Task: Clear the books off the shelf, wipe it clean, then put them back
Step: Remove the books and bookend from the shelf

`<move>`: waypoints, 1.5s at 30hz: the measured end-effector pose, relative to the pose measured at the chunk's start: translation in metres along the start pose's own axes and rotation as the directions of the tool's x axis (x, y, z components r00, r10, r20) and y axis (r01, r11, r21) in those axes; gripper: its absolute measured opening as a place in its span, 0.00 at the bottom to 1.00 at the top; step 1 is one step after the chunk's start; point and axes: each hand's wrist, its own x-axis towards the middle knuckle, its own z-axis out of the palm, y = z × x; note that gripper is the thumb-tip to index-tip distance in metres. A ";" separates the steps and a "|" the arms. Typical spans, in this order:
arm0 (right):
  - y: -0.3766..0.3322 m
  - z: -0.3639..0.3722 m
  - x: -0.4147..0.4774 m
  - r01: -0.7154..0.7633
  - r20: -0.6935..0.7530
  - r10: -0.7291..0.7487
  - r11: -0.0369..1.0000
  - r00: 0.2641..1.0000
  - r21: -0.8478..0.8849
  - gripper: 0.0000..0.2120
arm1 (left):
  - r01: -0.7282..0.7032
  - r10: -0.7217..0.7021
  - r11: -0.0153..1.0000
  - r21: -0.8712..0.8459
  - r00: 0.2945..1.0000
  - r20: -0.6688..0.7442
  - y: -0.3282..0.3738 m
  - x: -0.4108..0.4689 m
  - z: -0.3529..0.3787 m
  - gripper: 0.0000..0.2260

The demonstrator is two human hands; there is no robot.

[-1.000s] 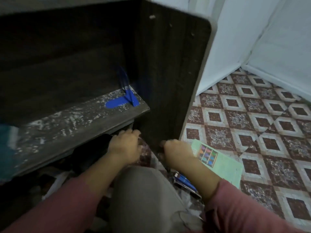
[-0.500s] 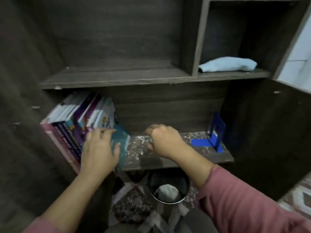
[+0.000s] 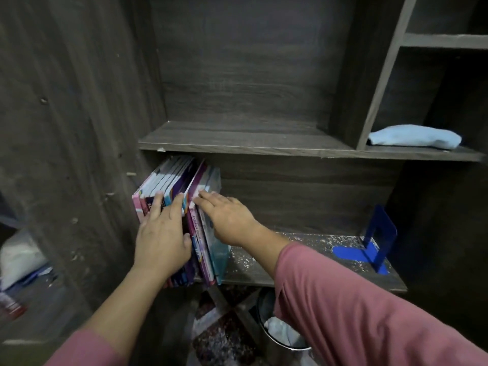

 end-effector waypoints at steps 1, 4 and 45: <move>0.001 0.002 0.000 -0.006 -0.015 0.006 1.000 1.000 0.007 0.36 | 0.007 -0.007 1.000 -0.006 1.000 0.011 -0.001 0.000 0.000 0.39; 0.008 0.005 -0.001 -0.023 -0.050 0.025 0.999 0.998 0.041 0.36 | 0.020 -0.020 1.000 -0.004 0.999 0.036 -0.005 0.002 0.002 0.41; 0.081 -0.079 -0.286 -0.682 -0.313 0.609 0.688 0.729 -0.249 0.09 | -0.395 0.370 0.919 -0.001 0.862 0.347 0.200 -0.057 -0.007 0.18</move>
